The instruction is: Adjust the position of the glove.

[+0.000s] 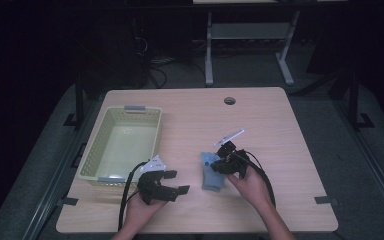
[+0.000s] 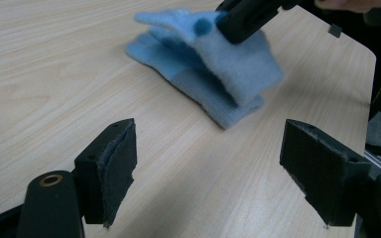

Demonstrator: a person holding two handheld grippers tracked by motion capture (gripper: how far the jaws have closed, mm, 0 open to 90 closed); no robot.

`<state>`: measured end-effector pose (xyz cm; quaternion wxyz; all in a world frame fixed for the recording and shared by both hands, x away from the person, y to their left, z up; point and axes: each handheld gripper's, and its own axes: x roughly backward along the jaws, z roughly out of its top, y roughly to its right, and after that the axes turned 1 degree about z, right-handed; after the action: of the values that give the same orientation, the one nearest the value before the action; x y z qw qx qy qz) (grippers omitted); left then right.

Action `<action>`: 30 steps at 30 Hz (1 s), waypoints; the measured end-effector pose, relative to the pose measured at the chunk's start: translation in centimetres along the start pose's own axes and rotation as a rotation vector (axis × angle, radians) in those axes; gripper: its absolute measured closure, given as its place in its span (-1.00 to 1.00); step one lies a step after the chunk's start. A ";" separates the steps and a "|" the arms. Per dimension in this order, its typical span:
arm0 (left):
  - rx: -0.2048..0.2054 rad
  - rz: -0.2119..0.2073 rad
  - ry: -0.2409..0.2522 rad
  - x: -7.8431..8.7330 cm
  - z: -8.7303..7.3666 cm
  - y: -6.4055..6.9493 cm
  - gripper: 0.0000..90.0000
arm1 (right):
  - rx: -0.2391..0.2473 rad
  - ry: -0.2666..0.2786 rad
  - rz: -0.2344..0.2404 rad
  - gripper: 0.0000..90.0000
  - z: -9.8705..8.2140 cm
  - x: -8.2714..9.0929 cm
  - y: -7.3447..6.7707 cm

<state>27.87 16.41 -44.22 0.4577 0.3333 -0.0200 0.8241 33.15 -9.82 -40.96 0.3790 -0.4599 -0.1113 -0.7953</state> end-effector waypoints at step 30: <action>0.218 -0.072 -0.055 -2.6 2.1 -0.2 -0.37 | -0.185 0.070 0.057 -0.07 -2.4 0.5 1.7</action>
<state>30.08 13.89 -44.13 0.4471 0.4040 0.0693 0.7950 32.64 -12.49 -42.18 0.3610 -0.4676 -0.0109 -0.8067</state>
